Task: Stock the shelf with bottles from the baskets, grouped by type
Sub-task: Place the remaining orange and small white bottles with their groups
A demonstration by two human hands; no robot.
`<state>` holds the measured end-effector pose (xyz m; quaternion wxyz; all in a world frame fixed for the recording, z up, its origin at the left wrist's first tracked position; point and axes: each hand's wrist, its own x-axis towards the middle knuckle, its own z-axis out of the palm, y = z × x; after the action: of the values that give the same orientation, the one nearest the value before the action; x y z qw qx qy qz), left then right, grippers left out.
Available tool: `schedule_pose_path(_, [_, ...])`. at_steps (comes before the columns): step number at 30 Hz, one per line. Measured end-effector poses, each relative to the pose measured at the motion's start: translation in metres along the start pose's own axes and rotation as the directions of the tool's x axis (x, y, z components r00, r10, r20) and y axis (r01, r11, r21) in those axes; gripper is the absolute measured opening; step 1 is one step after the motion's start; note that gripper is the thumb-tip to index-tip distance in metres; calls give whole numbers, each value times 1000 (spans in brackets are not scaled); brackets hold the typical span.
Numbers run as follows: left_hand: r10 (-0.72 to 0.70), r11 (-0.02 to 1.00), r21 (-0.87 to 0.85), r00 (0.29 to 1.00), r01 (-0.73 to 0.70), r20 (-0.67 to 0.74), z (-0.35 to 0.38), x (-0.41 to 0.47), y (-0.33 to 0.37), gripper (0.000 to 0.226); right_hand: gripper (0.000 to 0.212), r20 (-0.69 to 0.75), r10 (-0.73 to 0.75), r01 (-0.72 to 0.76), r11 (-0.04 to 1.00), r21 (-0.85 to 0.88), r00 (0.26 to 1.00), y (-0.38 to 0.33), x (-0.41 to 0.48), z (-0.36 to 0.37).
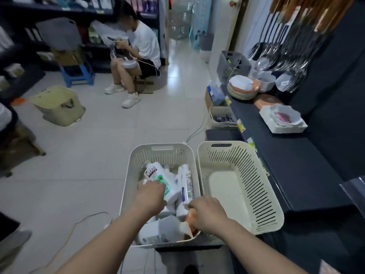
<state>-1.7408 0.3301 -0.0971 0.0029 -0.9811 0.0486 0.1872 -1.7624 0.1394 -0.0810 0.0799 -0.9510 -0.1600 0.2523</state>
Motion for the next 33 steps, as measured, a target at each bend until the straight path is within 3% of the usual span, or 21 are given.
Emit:
schedule_pose_path(10, [-39, 985, -163, 991, 60, 130, 35, 41, -8, 44, 31, 235, -191, 263, 908, -327, 953, 15, 57, 20])
schedule_pose_path(14, [-11, 965, -257, 985, 56, 173, 42, 59, -13, 48, 39, 199, -147, 191, 956, -223, 969, 14, 74, 11])
schedule_pose_path(17, [106, 909, -416, 967, 1, 233, 38, 68, -13, 63, 40, 160, -98, 110, 992, -68, 982, 7, 83, -3])
schedule_pose_path(21, [355, 686, -725, 897, -60, 262, 39, 81, -16, 63, 42, 118, -145, 141, 989, 47, 982, -9, 97, -43])
schedule_pose_path(23, [427, 520, -854, 865, 4, 264, 38, 87, -20, 52, 43, 114, -153, 135, 980, 147, 982, -10, 109, -71])
schedule_pose_path(26, [466, 250, -956, 848, 150, 255, 26, 96, -31, 58, 54, 109, -168, 118, 923, 366, 980, -7, 122, -100])
schedule_pose_path(28, [456, 160, -973, 862, 166, 222, 23, 102, -41, 64, 55, 93, -168, 86, 819, 567, 981, -9, 129, -104])
schedule_pose_path(30, [372, 107, -978, 905, 180, 208, 23, 105, -50, 71, 48, 27, -112, 48, 611, 790, 993, -13, 137, -98])
schedule_pose_path(32, [223, 6, -979, 954, 205, 201, 26, 104, -55, 74, 35, -22, 84, -12, 386, 923, 996, -13, 147, -81])
schedule_pose_path(33, [142, -66, -975, 969, 213, 202, 30, 104, -58, 73, 31, -25, 187, -49, 384, 922, 982, -10, 153, -69])
